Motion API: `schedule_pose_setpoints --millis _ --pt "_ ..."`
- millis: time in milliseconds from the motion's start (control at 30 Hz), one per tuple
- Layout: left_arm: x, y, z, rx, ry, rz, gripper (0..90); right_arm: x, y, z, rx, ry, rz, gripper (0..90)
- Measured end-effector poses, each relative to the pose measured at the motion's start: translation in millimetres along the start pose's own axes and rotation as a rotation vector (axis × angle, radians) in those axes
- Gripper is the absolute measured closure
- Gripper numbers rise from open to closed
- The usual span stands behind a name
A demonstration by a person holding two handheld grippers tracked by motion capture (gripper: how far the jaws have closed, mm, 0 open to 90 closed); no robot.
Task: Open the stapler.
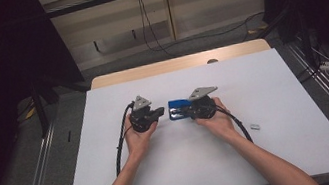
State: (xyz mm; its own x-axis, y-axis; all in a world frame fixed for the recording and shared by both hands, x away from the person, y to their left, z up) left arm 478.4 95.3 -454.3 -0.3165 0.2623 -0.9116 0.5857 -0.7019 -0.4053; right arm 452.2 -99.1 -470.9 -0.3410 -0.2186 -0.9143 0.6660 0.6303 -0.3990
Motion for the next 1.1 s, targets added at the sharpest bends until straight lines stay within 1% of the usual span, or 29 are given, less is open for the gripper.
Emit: schedule_pose_setpoints --millis 67,100,133,167,233,267,300,367,400,433,467,500,533,567,633,667,700,733,767,800,833,867,933,967,1000,1033,1100 --pt "-1.8 3.1 -0.4 0.003 -0.002 -0.001 90.0 -0.4 0.9 0.1 -0.002 0.000 -0.010 90.0" --pt "-2.7 4.4 -1.4 0.001 0.008 -0.005 90.0 -0.7 1.5 -0.4 -0.003 -0.001 -0.015 90.0" --pt "-2.7 4.4 -1.4 0.001 0.008 -0.005 90.0 -0.7 1.5 -0.4 -0.003 -0.001 -0.015 90.0" --pt "-5.4 7.4 -3.1 -0.003 0.005 -0.007 90.0 -0.8 3.2 -1.7 0.004 -0.019 -0.037 90.0" --pt "-6.8 9.2 -4.2 -0.007 0.001 -0.001 90.0 -1.2 4.5 -2.1 0.007 -0.021 -0.042 90.0" --pt "-7.1 10.2 -4.7 -0.004 0.006 -0.006 90.0 -1.2 4.8 -2.0 0.008 -0.024 -0.049 90.0" --pt "-6.9 11.2 -4.4 -0.001 0.010 -0.009 90.0 -0.9 5.0 -1.7 0.009 -0.028 -0.054 90.0" --pt "-4.9 12.4 -2.9 0.011 -0.002 -0.009 90.0 0.6 5.3 -0.7 0.013 -0.027 -0.062 90.0" --pt "-2.8 13.7 -1.6 0.012 -0.001 -0.021 90.0 1.7 5.4 0.0 0.017 -0.024 -0.066 90.0" --pt "-2.8 13.7 -1.6 0.012 -0.001 -0.021 90.0 1.7 5.4 0.0 0.017 -0.024 -0.066 90.0" --pt "-1.8 14.9 -1.0 0.008 0.013 -0.028 90.0 2.3 5.7 0.7 0.012 -0.019 -0.064 90.0" --pt "-0.6 16.3 0.1 0.012 0.016 -0.033 90.0 2.0 5.7 0.0 0.015 -0.027 -0.067 90.0" --pt "0.0 17.3 0.8 0.010 0.018 -0.039 90.0 1.9 5.7 -0.4 0.017 -0.031 -0.068 90.0" --pt "0.5 18.0 1.5 0.014 0.011 -0.040 90.0 2.1 5.7 -0.8 0.017 -0.032 -0.068 90.0" --pt "1.4 19.2 1.3 -0.001 0.028 -0.041 90.0 2.5 5.8 -0.3 0.019 -0.028 -0.065 90.0" --pt "1.9 20.2 2.2 0.003 0.022 -0.043 90.0 2.7 6.0 -0.3 0.018 -0.027 -0.062 90.0" --pt "1.9 20.4 3.1 0.002 0.030 -0.046 90.0 2.6 6.0 -0.3 0.018 -0.031 -0.063 90.0" --pt "1.9 20.4 3.1 0.002 0.030 -0.046 90.0 2.6 6.0 -0.3 0.018 -0.031 -0.063 90.0" --pt "2.1 20.6 4.0 -0.007 0.041 -0.050 90.0 2.5 6.1 -0.4 0.019 -0.031 -0.064 90.0" --pt "2.1 20.6 4.0 -0.007 0.041 -0.050 90.0 2.5 6.1 -0.4 0.019 -0.031 -0.064 90.0" --pt "2.6 20.5 4.2 -0.003 0.045 -0.055 90.0 2.5 6.1 -0.4 0.019 -0.031 -0.064 90.0" --pt "3.1 20.2 3.6 0.002 0.059 -0.065 90.0 2.8 6.0 -0.2 0.018 -0.027 -0.062 90.0" --pt "4.1 20.7 4.0 -0.001 0.057 -0.059 90.0 2.8 6.0 -0.2 0.018 -0.028 -0.062 90.0" --pt "3.0 20.3 3.4 0.011 0.043 -0.052 90.0 2.9 6.0 -0.3 0.019 -0.026 -0.062 90.0" --pt "3.0 20.3 3.4 0.011 0.043 -0.052 90.0 3.1 5.9 -0.3 0.019 -0.024 -0.061 90.0" --pt "0.6 19.1 2.4 0.021 0.041 -0.045 90.0 3.2 5.9 -0.3 0.019 -0.023 -0.059 90.0" --pt "0.3 19.5 3.5 0.014 0.057 -0.046 90.0 3.3 5.8 -0.5 0.021 -0.021 -0.059 90.0"
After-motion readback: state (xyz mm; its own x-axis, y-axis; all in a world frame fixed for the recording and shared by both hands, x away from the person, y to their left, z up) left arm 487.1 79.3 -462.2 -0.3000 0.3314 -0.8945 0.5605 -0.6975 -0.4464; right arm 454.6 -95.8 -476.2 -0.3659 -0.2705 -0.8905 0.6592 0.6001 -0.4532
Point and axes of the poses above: each handheld gripper's, and its own axes: y roughly forward along the jaws, x roughly out of its underside, z roughly to its right, the point moved 3 cm from there along y, roughly forward along the jaws, and after that the axes turned 10 degrees about z, right-handed, at the moved point
